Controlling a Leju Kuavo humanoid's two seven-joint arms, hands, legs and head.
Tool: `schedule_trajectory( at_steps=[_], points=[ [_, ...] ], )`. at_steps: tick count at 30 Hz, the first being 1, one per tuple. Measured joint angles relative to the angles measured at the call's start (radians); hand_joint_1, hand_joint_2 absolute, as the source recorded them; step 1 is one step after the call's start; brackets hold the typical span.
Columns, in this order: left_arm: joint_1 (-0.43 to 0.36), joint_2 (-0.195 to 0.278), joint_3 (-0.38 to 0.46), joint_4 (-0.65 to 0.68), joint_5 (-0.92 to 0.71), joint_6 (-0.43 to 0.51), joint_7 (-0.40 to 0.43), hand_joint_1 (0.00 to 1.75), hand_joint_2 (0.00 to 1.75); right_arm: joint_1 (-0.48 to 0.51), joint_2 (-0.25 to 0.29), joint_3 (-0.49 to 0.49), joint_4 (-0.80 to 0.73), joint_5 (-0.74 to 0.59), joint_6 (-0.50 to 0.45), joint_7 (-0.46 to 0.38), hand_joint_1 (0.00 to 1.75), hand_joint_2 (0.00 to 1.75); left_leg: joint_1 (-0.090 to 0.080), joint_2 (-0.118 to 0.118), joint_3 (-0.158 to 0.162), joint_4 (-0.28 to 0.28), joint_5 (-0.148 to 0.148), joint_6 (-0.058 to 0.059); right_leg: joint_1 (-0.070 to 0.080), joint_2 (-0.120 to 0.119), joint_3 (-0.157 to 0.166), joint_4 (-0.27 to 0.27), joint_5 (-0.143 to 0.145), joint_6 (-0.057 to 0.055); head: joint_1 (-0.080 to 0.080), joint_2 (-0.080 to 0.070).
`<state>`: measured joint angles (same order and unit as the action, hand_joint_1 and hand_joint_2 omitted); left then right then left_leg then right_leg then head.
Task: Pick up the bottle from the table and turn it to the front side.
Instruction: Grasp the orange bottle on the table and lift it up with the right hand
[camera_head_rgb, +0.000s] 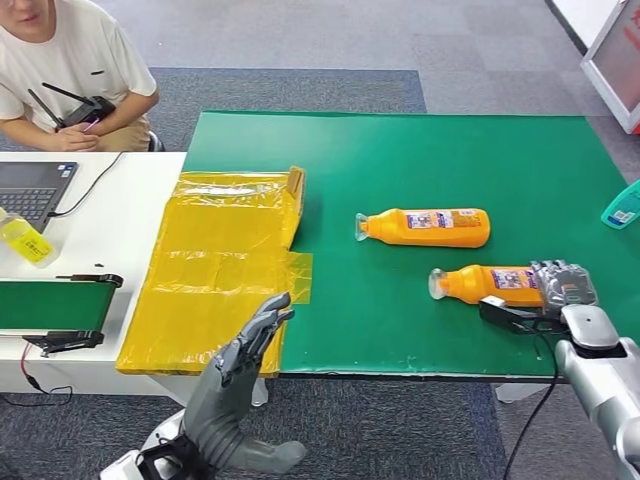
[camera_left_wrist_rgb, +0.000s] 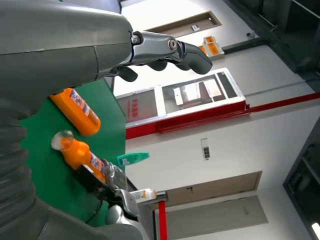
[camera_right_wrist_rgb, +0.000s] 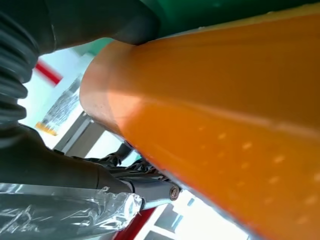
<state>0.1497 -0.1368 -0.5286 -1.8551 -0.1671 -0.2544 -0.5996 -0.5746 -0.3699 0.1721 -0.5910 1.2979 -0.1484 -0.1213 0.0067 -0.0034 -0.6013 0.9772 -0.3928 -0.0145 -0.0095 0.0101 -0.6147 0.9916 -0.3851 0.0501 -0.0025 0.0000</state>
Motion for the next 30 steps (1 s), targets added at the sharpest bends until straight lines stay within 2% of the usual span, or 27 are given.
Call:
schedule_trajectory(
  at_steps=[3,5,10,14,18,20,22,24,30],
  points=[
    [0.008,0.002,0.006,0.000,0.004,0.000,-0.013,0.00,1.75,0.050,0.003,-0.069,-0.083,-0.244,0.063,-0.180,1.75,1.75,0.000,0.000,0.001,0.000,-0.001,0.000,0.001,0.000,0.001,0.000,-0.001,0.000,0.000,0.000],
    [0.015,0.004,0.014,0.000,0.005,0.004,-0.022,0.00,1.75,0.101,0.012,-0.117,-0.162,-0.378,0.106,-0.257,1.75,1.75,0.001,0.000,0.001,0.000,-0.001,0.000,0.001,0.000,0.001,0.000,-0.001,0.000,0.000,0.000],
    [0.036,0.002,0.038,0.000,0.026,-0.003,-0.024,0.00,1.75,0.244,0.079,-0.160,-0.374,-0.487,0.105,-0.289,1.75,1.75,0.001,0.000,0.001,0.000,-0.001,-0.001,0.001,0.000,0.001,0.000,-0.001,0.000,0.000,0.000],
    [0.056,-0.001,0.049,-0.001,0.031,0.000,-0.025,0.00,1.75,0.353,0.166,-0.161,-0.533,-0.598,0.139,-0.310,1.75,1.75,0.001,0.000,0.000,0.000,-0.001,-0.001,0.001,0.000,0.000,0.000,-0.002,-0.001,0.000,0.000],
    [0.069,-0.011,0.059,-0.005,-0.035,0.067,-0.013,0.00,1.75,0.441,0.264,-0.161,-0.670,-0.730,0.194,-0.329,1.75,1.75,0.001,0.000,0.000,0.000,-0.001,-0.002,0.001,0.000,0.000,0.000,-0.003,-0.001,0.000,0.000],
    [0.078,-0.019,0.065,-0.013,-0.131,0.141,-0.004,0.00,1.75,0.486,0.314,-0.154,-0.739,-0.701,0.181,-0.321,1.75,1.75,0.001,0.000,0.000,0.000,-0.002,-0.002,0.001,0.000,0.000,0.000,-0.004,-0.001,0.000,0.000],
    [0.087,-0.027,0.067,-0.033,-0.254,0.211,-0.002,0.00,1.75,0.533,0.356,-0.129,-0.805,-0.591,0.134,-0.301,1.75,1.75,0.001,0.000,0.000,0.000,-0.002,-0.002,0.001,0.000,0.000,0.000,-0.004,-0.001,0.000,0.000],
    [0.091,-0.032,0.063,-0.056,-0.333,0.242,0.009,0.00,1.75,0.572,0.387,-0.085,-0.857,-0.504,0.102,-0.288,1.75,1.75,0.001,0.000,0.000,0.000,-0.003,-0.002,0.001,0.000,0.000,0.000,-0.004,-0.001,0.000,0.000],
    [0.089,-0.033,0.055,-0.072,-0.368,0.281,0.056,0.00,1.75,0.642,0.445,0.089,-0.976,-0.403,0.025,-0.293,1.75,1.75,0.001,0.000,0.000,0.000,-0.003,-0.003,0.001,0.000,-0.001,0.000,-0.005,-0.002,0.000,0.000]
  ],
)
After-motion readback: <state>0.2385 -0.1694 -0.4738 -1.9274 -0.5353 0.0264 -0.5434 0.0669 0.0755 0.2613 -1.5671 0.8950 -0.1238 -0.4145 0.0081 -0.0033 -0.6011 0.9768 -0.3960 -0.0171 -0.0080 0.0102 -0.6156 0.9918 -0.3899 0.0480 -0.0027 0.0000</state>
